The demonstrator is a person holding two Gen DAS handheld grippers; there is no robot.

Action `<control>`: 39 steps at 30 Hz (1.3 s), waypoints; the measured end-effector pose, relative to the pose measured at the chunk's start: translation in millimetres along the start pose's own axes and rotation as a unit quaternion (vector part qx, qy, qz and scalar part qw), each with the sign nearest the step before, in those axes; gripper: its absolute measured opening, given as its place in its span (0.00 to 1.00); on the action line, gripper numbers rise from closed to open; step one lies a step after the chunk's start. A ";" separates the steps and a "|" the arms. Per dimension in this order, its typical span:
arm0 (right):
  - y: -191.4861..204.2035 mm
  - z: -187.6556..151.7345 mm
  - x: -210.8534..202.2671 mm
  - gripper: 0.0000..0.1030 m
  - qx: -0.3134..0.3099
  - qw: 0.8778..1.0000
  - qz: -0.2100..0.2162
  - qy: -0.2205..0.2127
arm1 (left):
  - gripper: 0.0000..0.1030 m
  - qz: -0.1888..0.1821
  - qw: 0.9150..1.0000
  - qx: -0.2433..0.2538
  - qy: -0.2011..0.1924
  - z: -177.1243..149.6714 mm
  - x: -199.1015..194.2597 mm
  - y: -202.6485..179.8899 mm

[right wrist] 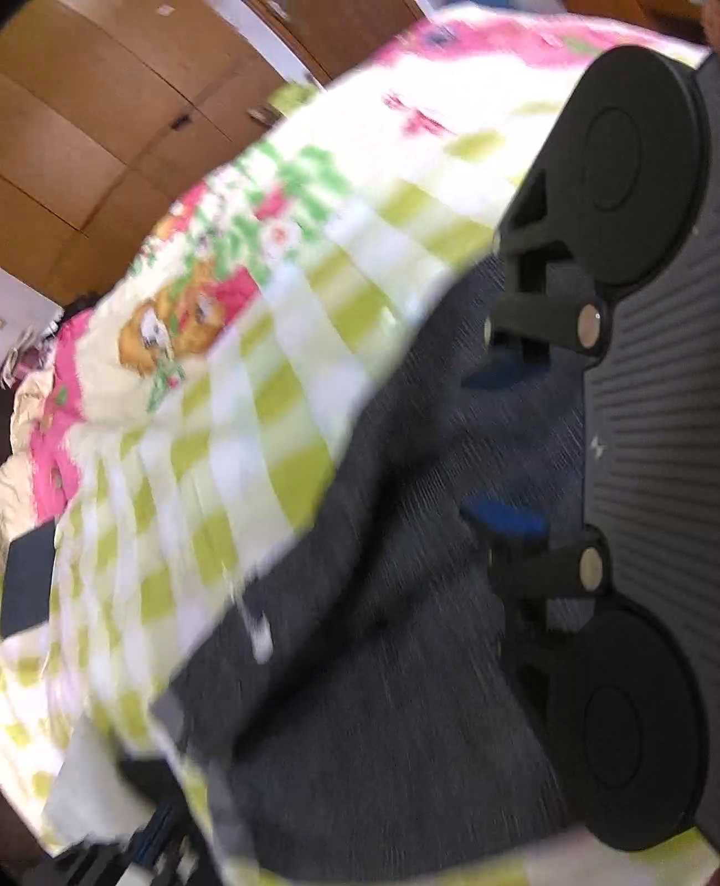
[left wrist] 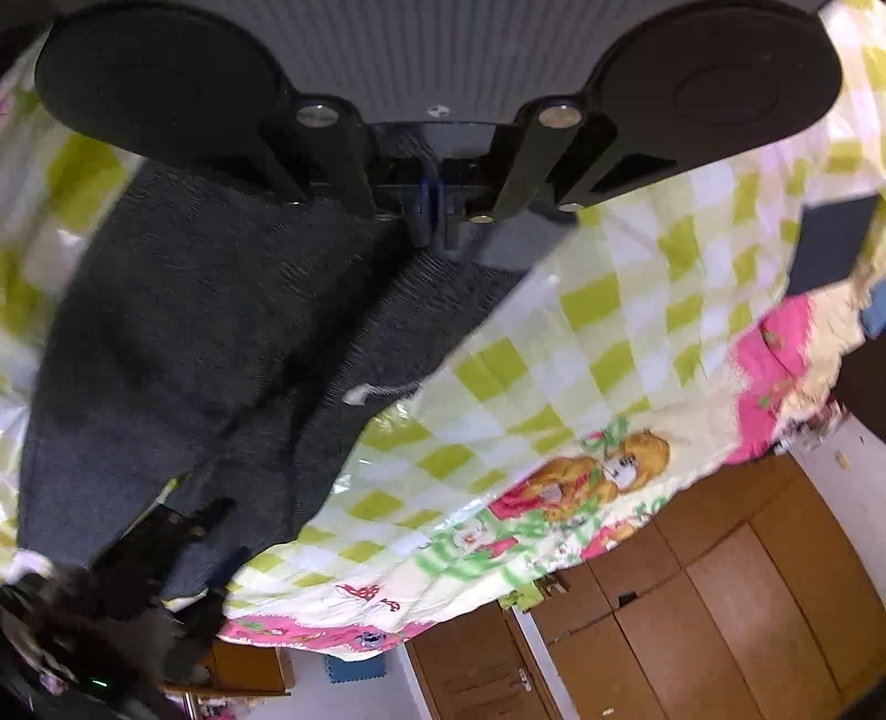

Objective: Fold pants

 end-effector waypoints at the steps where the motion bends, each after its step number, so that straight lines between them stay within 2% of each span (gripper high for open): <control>1: -3.3 3.8 8.4 0.51 -0.025 1.000 -0.010 -0.001 | 0.26 0.003 1.000 0.004 -0.001 1.0 3.0 1.4; 2: -4.2 5.7 16.0 0.54 -0.049 0.999 -0.022 0.000 | 0.26 0.004 1.000 0.006 0.000 1.4 6.5 2.6; 3: -4.0 8.7 25.7 0.61 -0.073 0.997 -0.025 0.001 | 0.28 0.002 1.000 0.010 0.001 0.2 10.0 2.6; 4: -0.8 9.8 33.0 0.66 -0.092 0.995 -0.023 0.000 | 0.33 0.002 1.000 0.018 0.006 -1.8 13.9 1.1; 5: 1.4 11.0 41.8 0.68 -0.112 0.993 -0.027 0.000 | 0.37 0.003 1.000 0.025 0.008 -3.8 17.0 -0.5; 7: 2.5 13.8 58.9 0.68 -0.136 0.990 -0.041 0.002 | 0.52 -0.001 0.999 0.039 0.009 -9.0 19.6 -7.0; 8: 2.4 15.8 65.8 0.68 -0.137 0.990 -0.043 0.000 | 0.54 0.001 0.999 0.044 0.007 -11.3 19.7 -10.0; 9: 1.4 18.0 72.0 0.64 -0.128 0.991 -0.047 0.000 | 0.57 0.007 0.999 0.048 0.004 -13.3 20.1 -12.0; 12: 0.2 19.4 78.5 0.22 -0.069 0.997 -0.014 0.013 | 0.59 0.042 0.996 0.079 -0.002 -15.4 26.8 -16.9; 15: -0.5 20.3 70.2 0.20 -0.035 0.999 -0.002 0.016 | 0.60 0.111 0.982 0.150 -0.001 -16.4 42.7 -22.1; 16: -1.5 20.5 65.3 0.18 -0.025 1.000 0.001 0.016 | 0.58 0.147 0.975 0.165 0.008 -16.5 53.2 -18.4; 17: -2.3 20.7 58.1 0.17 -0.011 1.000 0.005 0.017 | 0.54 0.165 0.972 0.168 0.019 -16.3 61.5 -14.0; 18: -2.5 21.0 53.1 0.14 -0.002 1.000 0.010 0.018 | 0.37 0.173 0.971 0.160 0.026 -14.9 69.9 -8.4; 19: -2.9 21.8 46.6 0.10 0.005 1.000 0.014 0.019 | 0.31 0.177 0.973 0.148 0.035 -13.1 76.4 -2.2; 21: -2.6 22.9 34.7 0.05 0.005 1.000 0.015 0.021 | 0.29 0.190 0.973 0.130 0.036 -7.1 78.8 11.8; 26: -4.8 28.7 -19.5 0.04 0.003 1.000 -0.011 0.004 | 0.28 0.204 0.974 0.098 0.002 12.1 44.1 37.4; 31: 10.3 19.9 -85.7 0.04 0.002 1.000 -0.023 -0.017 | 0.28 0.212 0.970 0.116 -0.033 4.1 -4.0 28.0; 33: 26.6 11.8 -100.9 0.04 0.004 0.999 -0.026 -0.021 | 0.28 0.207 0.971 0.112 -0.038 -6.1 -13.3 16.9; 36: 65.9 -10.0 -97.8 0.04 -0.009 1.000 -0.015 -0.016 | 0.28 0.212 0.969 0.123 -0.033 -32.7 -13.1 -2.8; 39: 103.9 -35.4 -74.2 0.04 0.018 0.999 0.032 0.015 | 0.28 0.207 0.968 0.143 -0.009 -62.6 -1.3 -22.2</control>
Point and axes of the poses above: each gripper's, at about its wrist camera, not at the fingertips, and x roughly the way its jaws point, y to its left, z to its top, the point moved 10 cm from there along x, roughly the way its jaws point, and after that the axes turned 5 degrees about y, right-handed, at the moved point
